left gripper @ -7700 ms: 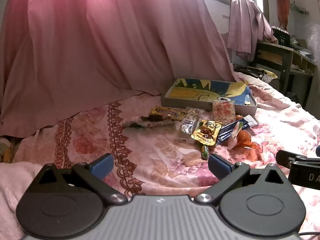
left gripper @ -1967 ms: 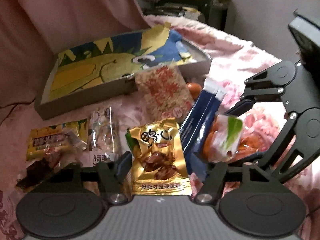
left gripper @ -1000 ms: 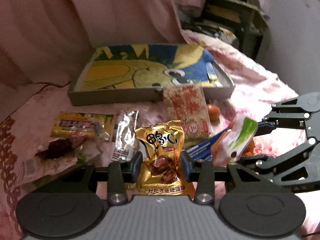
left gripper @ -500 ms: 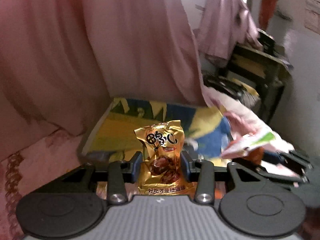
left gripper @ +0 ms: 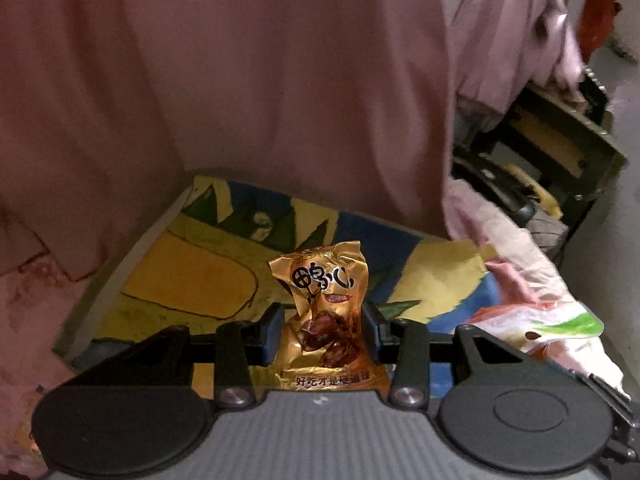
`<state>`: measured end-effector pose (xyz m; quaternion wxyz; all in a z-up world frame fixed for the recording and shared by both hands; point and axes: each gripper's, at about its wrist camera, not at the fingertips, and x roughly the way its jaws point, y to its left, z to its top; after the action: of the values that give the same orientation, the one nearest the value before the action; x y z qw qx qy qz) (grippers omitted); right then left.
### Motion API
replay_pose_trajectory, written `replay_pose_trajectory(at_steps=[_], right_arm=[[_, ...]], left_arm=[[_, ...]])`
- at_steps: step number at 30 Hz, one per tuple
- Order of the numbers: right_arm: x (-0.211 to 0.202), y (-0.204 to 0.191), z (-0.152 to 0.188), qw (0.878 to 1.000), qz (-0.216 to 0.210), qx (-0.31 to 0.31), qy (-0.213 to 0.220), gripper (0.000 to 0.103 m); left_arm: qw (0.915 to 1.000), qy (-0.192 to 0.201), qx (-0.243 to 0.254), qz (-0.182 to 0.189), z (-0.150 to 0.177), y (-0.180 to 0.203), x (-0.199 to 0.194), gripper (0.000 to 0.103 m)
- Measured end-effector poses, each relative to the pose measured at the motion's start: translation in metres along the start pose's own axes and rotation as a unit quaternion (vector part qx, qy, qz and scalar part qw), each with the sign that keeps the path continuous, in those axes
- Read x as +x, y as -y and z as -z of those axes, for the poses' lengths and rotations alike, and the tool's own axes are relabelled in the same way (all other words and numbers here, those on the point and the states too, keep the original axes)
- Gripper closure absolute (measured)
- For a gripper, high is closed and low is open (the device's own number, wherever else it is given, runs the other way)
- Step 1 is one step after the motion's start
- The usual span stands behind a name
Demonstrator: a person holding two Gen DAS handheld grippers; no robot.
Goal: Organize snacks
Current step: 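Carry both packets into the cartoon tray and open both tools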
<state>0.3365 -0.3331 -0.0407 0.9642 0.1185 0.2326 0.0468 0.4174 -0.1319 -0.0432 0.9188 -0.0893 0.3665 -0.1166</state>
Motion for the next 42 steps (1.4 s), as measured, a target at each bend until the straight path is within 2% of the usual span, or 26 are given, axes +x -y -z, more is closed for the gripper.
replay_pose_trajectory(at_steps=[2, 6, 11, 17, 25, 29, 34, 37, 39, 42], right_arm=[[0.01, 0.003, 0.002, 1.0, -0.007, 0.018, -0.018, 0.054], [0.026, 0.001, 0.011, 0.999, -0.005, 0.009, -0.044, 0.054], [0.038, 0.01, 0.021, 0.996, -0.001, 0.037, -0.075, 0.053], [0.039, 0.012, 0.023, 0.996, -0.004, 0.037, -0.078, 0.053], [0.042, 0.011, 0.025, 0.996, 0.006, 0.03, -0.079, 0.051], [0.041, 0.012, 0.023, 0.997, 0.009, 0.034, -0.075, 0.04], [0.031, 0.008, 0.017, 0.998, 0.01, 0.022, -0.051, 0.021], [0.021, 0.006, 0.013, 0.999, 0.005, 0.016, -0.032, 0.015], [0.014, 0.005, 0.011, 1.0, 0.006, 0.015, -0.02, 0.007], [-0.001, 0.006, 0.008, 1.0, -0.001, 0.021, -0.003, 0.005]], left_arm=[[0.9999, -0.007, -0.003, -0.013, 0.004, -0.002, 0.009, 0.057], [0.9989, -0.026, -0.011, -0.037, 0.012, -0.004, 0.023, 0.057], [0.9976, -0.042, 0.006, -0.055, 0.019, 0.002, 0.035, 0.057], [0.9963, -0.054, 0.018, -0.064, 0.025, 0.009, 0.043, 0.055], [0.9954, -0.064, -0.001, -0.071, 0.026, 0.002, 0.044, 0.05], [0.9955, -0.06, -0.015, -0.071, 0.023, -0.003, 0.039, 0.043], [0.9958, -0.031, -0.009, -0.085, 0.019, -0.002, 0.021, 0.018], [0.9953, -0.013, 0.0, -0.096, 0.017, 0.001, 0.007, 0.012], [0.9953, -0.003, 0.001, -0.097, 0.014, 0.002, -0.004, 0.008], [0.9944, 0.019, 0.001, -0.104, 0.011, 0.004, -0.025, 0.004]])
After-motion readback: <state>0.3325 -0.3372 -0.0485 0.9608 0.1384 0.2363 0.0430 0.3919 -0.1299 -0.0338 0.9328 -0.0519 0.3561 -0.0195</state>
